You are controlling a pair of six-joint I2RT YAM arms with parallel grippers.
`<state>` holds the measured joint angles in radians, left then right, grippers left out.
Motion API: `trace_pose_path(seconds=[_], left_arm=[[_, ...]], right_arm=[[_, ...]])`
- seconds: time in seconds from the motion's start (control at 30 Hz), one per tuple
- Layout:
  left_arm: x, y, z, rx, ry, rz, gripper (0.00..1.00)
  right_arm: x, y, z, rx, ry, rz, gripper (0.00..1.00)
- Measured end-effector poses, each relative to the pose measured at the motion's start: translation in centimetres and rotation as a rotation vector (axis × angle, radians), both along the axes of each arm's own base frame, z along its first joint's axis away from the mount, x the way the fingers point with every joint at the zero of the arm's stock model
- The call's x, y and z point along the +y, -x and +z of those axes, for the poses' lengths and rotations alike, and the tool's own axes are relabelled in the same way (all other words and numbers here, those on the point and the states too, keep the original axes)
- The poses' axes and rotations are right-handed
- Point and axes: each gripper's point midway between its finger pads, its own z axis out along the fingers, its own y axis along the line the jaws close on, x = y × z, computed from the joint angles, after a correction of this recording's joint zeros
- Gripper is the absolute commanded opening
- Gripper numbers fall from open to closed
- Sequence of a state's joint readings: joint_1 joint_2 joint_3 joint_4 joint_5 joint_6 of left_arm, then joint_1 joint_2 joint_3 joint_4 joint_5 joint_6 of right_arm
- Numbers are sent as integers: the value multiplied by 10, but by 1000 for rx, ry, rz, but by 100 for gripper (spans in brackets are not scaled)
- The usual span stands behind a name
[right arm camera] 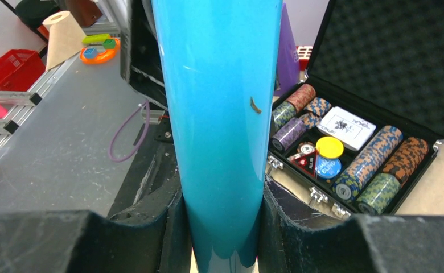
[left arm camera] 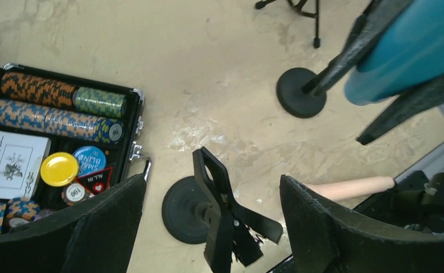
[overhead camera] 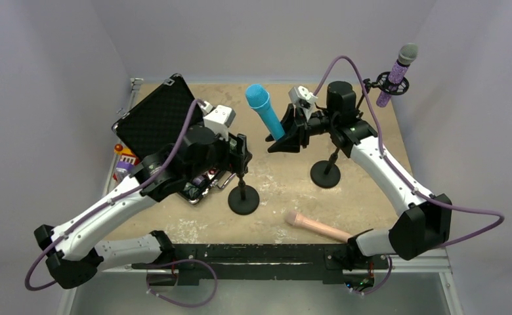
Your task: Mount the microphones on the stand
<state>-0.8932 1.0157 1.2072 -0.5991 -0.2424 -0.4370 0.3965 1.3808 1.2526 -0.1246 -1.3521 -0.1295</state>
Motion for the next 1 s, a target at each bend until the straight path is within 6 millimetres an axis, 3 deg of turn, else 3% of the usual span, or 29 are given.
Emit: trace_pose_path(seconds=[0.13,0.33,0.47,0.6,0.67,0.9,1.0], left_arm=[[0,-11,-25,67,-120,43,57],[-3,-18,-15,83,-171,54,32],[-11,-15,-17,100,-190,4,28],[-15,-8,-16,112,-223,-68,42],[-18,-7,-14,120,-243,-93,43],[-24,-5,-22,168,-295,-140,31],[-29,-6,-28,189,-314,-158,9]], right_arm=[[-4,-3,-8,28,4,-19,0],[-11,-5,-9,44,3,-44,0],[-13,-5,-6,34,-3,-50,0],[-15,-5,-5,30,-6,-56,0],[-16,-5,-5,25,-8,-59,0],[-19,-5,-1,10,-17,-69,0],[-20,-6,-1,12,-19,-71,0]])
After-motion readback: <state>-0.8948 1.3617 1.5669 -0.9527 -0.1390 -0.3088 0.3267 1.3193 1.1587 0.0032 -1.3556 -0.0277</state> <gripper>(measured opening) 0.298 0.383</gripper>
